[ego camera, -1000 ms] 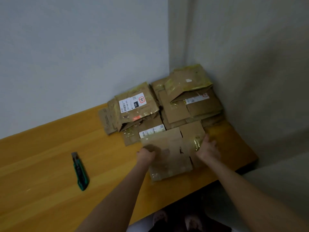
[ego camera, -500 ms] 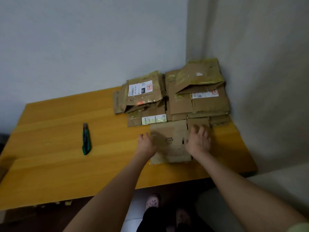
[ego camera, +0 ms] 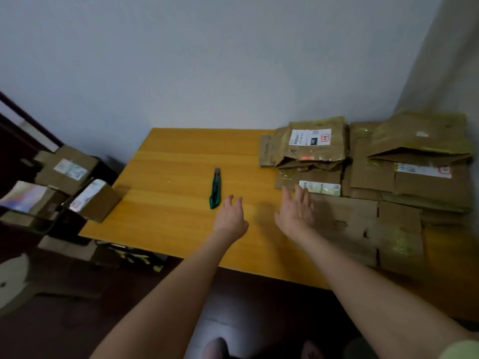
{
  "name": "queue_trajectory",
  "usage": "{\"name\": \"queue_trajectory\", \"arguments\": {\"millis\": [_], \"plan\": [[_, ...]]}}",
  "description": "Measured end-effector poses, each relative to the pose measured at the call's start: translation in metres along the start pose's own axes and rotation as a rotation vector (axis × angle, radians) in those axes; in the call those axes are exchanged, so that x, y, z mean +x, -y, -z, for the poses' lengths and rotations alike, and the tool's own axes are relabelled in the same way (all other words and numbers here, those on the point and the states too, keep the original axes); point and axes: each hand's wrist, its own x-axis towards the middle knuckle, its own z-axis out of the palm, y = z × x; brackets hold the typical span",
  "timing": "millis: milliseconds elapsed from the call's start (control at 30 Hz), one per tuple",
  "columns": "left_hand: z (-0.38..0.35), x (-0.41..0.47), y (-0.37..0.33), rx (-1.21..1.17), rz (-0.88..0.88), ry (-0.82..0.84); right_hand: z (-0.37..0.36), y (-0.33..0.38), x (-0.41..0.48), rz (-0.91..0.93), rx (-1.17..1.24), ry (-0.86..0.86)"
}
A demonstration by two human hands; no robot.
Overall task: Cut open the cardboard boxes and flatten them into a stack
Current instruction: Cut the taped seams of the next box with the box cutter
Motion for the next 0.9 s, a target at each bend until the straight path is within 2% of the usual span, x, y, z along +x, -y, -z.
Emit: {"name": "queue_trajectory", "arguments": {"millis": [233,467,667,900], "plan": [[0.03,0.0,0.137,-0.01,0.03,-0.01,-0.045,0.14,-0.011,0.056,-0.028,0.069],[0.06,0.011,0.282,-0.077,0.026,-0.025,-0.099,0.282,-0.03,0.113,-0.017,0.058],[0.082,0.039,0.368,-0.124,0.07,-0.106,-0.126,0.367,-0.019,0.169,-0.015,0.098],[0.105,0.106,0.45,-0.024,0.183,-0.203,-0.162,0.449,0.037,0.218,0.032,0.179]]}}
